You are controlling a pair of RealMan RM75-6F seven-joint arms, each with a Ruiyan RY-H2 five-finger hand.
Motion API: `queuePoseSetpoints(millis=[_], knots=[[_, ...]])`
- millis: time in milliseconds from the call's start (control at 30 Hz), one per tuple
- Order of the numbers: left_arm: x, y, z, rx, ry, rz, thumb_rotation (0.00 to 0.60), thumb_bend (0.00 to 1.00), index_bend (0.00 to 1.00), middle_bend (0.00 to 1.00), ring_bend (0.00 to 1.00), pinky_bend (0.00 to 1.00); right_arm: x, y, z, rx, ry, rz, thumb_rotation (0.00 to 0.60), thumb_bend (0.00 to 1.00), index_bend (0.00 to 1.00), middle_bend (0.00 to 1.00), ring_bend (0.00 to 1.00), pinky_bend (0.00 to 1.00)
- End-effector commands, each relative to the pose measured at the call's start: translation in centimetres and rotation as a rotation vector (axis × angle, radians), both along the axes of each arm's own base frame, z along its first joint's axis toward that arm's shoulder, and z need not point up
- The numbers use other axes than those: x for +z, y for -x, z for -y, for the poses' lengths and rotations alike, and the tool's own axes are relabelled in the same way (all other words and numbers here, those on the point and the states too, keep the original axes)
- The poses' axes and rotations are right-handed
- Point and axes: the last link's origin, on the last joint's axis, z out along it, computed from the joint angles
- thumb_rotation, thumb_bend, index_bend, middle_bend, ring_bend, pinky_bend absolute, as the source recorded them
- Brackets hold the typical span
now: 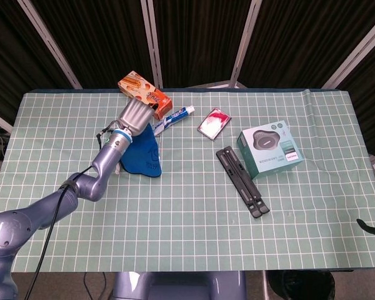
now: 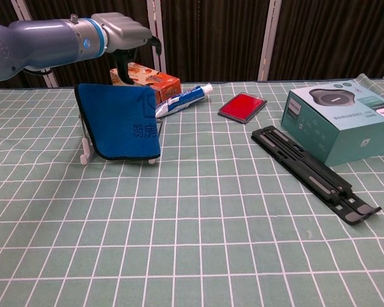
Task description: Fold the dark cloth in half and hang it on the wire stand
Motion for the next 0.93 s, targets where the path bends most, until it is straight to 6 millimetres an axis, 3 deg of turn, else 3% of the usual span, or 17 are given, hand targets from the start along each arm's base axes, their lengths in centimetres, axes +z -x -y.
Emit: queuePoseSetpoints(millis=[33, 300, 467, 567, 633, 700, 767, 833, 933], knots=[[0.3, -0.6, 0.5, 0.05, 0.028, 0.128, 0.6, 0.05, 0.0, 0.93, 0.88, 1.0, 0.0, 0.0, 0.0, 0.001, -0.001, 0.0, 0.6, 0.0, 0.0, 0.0, 0.0, 0.0], [4.3, -2.3, 2.8, 0.05, 0.033, 0.369, 0.6, 0.05, 0.0, 0.9, 0.87, 1.0, -0.1, -0.4, -0.2, 0.022, -0.006, 0.002, 0.6, 0.0, 0.0, 0.0, 0.0, 0.0], [8.0, -0.7, 5.6, 0.009, -0.01, 0.468, 0.6, 0.04, 0.0, 0.79, 0.77, 0.94, 0.0, -1.0, -0.5, 0.052, -0.004, 0.009, 0.6, 0.0, 0.0, 0.0, 0.0, 0.0], [11.1, 2.7, 8.9, 0.018, -0.071, 0.533, 0.6, 0.03, 0.0, 0.62, 0.62, 0.72, 0.2, -1.6, -0.9, 0.083, -0.001, 0.018, 0.6, 0.0, 0.0, 0.0, 0.0, 0.0], [12.6, 4.6, 11.2, 0.03, -0.093, 0.545, 0.6, 0.02, 0.0, 0.41, 0.41, 0.46, 0.3, -1.9, -1.1, 0.098, 0.0, 0.022, 0.6, 0.0, 0.0, 0.0, 0.0, 0.0], [14.0, 6.6, 13.5, 0.057, -0.13, 0.536, 0.6, 0.0, 0.0, 0.19, 0.21, 0.26, 0.4, -2.2, -1.2, 0.113, 0.002, 0.027, 0.6, 0.0, 0.0, 0.0, 0.0, 0.0], [15.1, 8.3, 16.0, 0.083, -0.174, 0.517, 0.6, 0.0, 0.0, 0.04, 0.06, 0.12, 0.5, -2.5, -1.3, 0.128, 0.002, 0.03, 0.6, 0.0, 0.0, 0.0, 0.0, 0.0], [15.8, 9.6, 18.1, 0.104, -0.213, 0.498, 0.6, 0.0, 0.0, 0.0, 0.0, 0.02, 0.5, -2.7, -1.3, 0.14, 0.001, 0.032, 0.6, 0.0, 0.0, 0.0, 0.0, 0.0], [16.2, 11.0, 20.7, 0.132, -0.249, 0.469, 0.6, 0.0, 0.0, 0.0, 0.0, 0.0, 0.6, -2.9, -1.3, 0.153, 0.001, 0.034, 0.6, 0.0, 0.0, 0.0, 0.0, 0.0]])
